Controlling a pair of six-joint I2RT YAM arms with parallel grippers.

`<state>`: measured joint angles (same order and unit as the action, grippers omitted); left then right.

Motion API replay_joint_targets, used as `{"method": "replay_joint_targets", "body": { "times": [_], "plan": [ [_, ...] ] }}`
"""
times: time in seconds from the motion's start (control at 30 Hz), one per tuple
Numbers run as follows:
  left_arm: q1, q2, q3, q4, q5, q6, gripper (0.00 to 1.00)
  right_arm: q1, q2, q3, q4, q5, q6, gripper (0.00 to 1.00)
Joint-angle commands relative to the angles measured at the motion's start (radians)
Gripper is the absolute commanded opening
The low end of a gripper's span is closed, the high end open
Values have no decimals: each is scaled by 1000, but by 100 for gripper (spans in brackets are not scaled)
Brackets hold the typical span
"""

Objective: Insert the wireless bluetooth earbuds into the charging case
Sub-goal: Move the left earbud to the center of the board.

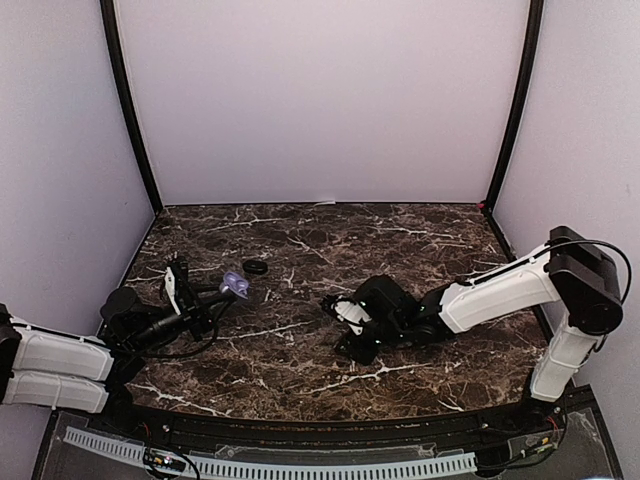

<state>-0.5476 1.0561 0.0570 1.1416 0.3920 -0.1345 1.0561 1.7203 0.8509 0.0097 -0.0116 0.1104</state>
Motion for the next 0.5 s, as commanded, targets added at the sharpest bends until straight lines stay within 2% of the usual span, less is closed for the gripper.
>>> {"method": "replay_joint_targets", "body": {
  "times": [0.0,0.27,0.47],
  "plan": [
    [4,-17,-6,4,6,9,19,-10,-34,1,55,-54,26,39],
    [4,-19,-5,4,11,7,19,-86,-70,-16,58,-119,61,38],
    [4,-16,-4,4,13,7,19,-114,-38,3,25,-123,42,37]
  ]
}}
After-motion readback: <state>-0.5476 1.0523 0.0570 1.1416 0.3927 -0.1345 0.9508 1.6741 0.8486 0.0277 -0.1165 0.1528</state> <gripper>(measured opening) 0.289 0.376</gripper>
